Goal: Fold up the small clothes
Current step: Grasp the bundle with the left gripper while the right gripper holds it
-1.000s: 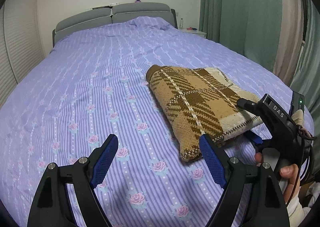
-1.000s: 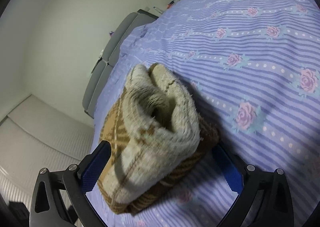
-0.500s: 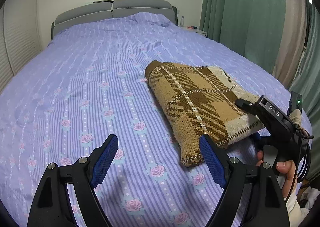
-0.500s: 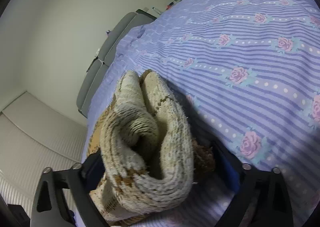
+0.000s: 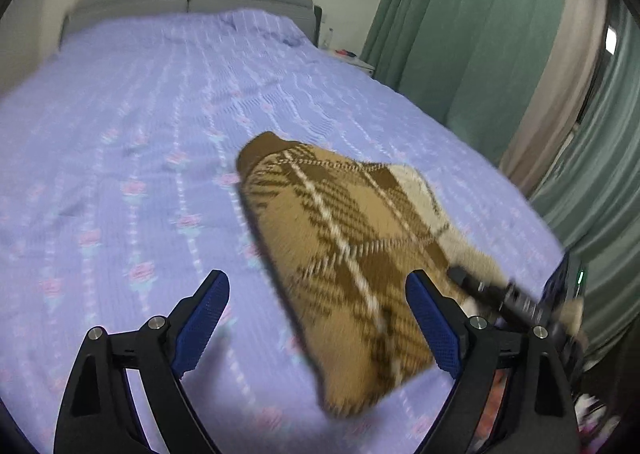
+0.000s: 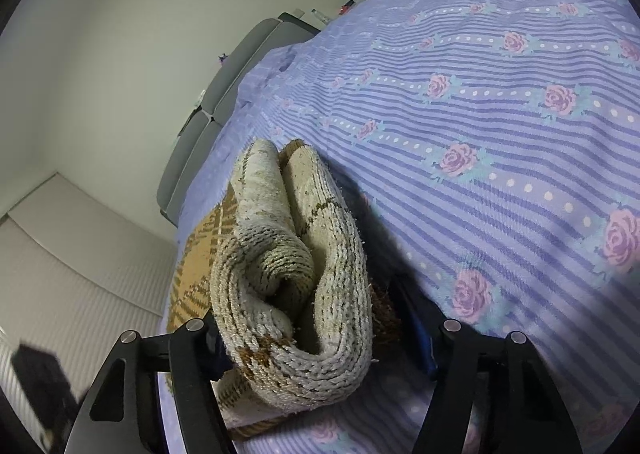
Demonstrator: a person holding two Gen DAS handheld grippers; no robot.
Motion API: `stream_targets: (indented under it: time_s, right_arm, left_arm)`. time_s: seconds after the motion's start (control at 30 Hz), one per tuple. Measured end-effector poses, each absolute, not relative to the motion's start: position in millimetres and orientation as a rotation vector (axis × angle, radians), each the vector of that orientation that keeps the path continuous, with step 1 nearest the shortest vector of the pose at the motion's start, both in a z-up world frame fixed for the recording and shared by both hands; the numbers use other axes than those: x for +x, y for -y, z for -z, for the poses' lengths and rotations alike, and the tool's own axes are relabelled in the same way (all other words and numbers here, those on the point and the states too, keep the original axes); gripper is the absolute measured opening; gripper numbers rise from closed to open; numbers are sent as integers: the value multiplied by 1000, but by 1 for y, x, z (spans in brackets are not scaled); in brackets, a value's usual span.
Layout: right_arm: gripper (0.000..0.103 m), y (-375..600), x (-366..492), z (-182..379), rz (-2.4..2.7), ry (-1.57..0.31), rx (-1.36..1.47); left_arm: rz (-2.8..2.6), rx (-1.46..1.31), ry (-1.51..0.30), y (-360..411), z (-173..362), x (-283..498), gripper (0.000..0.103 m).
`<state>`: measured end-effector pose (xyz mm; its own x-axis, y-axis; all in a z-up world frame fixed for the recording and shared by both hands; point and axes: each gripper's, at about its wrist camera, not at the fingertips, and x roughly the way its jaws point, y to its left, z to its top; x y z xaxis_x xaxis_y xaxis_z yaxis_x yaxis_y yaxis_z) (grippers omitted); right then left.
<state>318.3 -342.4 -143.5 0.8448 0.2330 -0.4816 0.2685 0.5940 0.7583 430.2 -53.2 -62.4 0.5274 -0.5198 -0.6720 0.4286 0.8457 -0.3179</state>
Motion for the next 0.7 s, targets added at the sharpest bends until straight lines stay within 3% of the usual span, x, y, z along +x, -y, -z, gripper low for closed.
stream_targets:
  time_s: [0.27,0.6,0.7]
  right_arm:
    - [67,335,317,141,52,-582,903]
    - [67,334,314,140,55,-578,894]
    - [67,334,314,139,53,-577,887]
  left_arm:
    - [635,-303,-1005,64,97,495,91]
    - [711,-478,-1093,73,133,524,94]
    - [706,-462,-1083,73,133,519,88]
